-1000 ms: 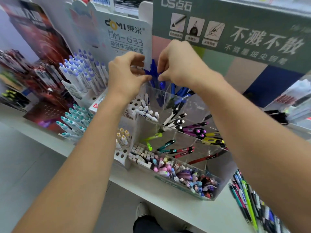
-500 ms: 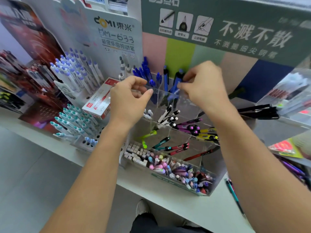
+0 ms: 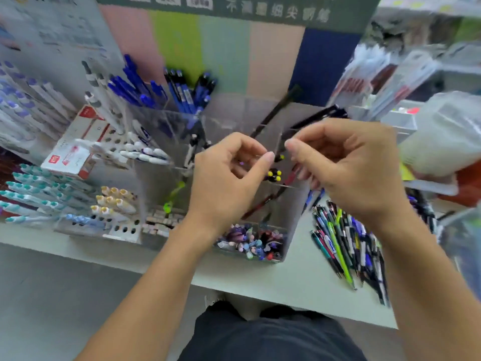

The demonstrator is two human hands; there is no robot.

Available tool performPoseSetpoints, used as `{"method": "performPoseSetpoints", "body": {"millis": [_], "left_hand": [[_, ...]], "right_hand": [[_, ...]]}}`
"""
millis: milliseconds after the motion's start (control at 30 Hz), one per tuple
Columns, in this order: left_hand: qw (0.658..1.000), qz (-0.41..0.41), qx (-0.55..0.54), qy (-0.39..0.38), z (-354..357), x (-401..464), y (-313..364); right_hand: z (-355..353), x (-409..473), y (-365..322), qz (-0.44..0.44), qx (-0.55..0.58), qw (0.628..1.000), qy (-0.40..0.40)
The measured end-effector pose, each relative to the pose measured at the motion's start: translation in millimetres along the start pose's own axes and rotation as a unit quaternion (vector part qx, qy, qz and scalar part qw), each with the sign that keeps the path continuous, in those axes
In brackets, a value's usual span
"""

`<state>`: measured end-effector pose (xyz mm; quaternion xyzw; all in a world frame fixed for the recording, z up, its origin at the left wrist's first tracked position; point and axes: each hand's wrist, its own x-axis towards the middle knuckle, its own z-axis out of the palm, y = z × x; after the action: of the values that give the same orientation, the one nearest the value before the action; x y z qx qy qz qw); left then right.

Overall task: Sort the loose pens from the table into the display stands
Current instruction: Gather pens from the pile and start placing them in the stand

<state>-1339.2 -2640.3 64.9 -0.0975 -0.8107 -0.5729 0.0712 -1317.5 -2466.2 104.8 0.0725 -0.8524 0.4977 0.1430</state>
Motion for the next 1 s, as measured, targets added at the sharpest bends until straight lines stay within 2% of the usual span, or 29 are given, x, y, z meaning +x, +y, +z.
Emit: {"method": "performPoseSetpoints", "body": {"millis": [67,133,200,267,333,400,467,533,667,767,900,1000], "left_hand": [[0.994,0.026,-0.009,-0.103,48,-14,11],[0.981,0.036,-0.004,-0.192,95,-28,15],[0.961,0.004,0.017,-0.275,141,-40,2],[0.939,-0.070,0.089,-0.323,184,-51,-29],[0.910,-0.137,0.212,-0.329,214,-61,-68],[0.894,-0.203,0.271,-0.292,230,-68,-100],[0.891,-0.243,0.295,-0.245,239,-69,-123],[0.890,-0.251,0.315,-0.215,247,-64,-139],[0.905,-0.202,0.318,-0.197,268,-42,-162],[0.920,-0.212,0.272,-0.184,279,-27,-168],[0.918,-0.253,0.251,-0.173,274,-25,-167],[0.912,-0.289,0.235,-0.173,264,-34,-163]], "right_hand": [[-35,-27,33,0.056,-0.003,0.995,0.086],[-62,-52,82,0.167,-0.010,0.971,0.172],[-79,-76,137,0.301,-0.032,0.937,0.176],[-86,-99,180,0.414,-0.102,0.901,0.074],[-81,-117,203,0.490,-0.149,0.858,-0.049],[-67,-128,214,0.515,-0.187,0.822,-0.154],[-47,-136,221,0.514,-0.233,0.797,-0.213],[-26,-145,230,0.494,-0.278,0.794,-0.219],[-1,-152,248,0.446,-0.314,0.823,-0.162],[-2,-151,261,0.446,-0.263,0.849,-0.106],[0,-152,268,0.441,-0.183,0.879,-0.009],[-2,-152,266,0.441,-0.151,0.885,0.000]]}}
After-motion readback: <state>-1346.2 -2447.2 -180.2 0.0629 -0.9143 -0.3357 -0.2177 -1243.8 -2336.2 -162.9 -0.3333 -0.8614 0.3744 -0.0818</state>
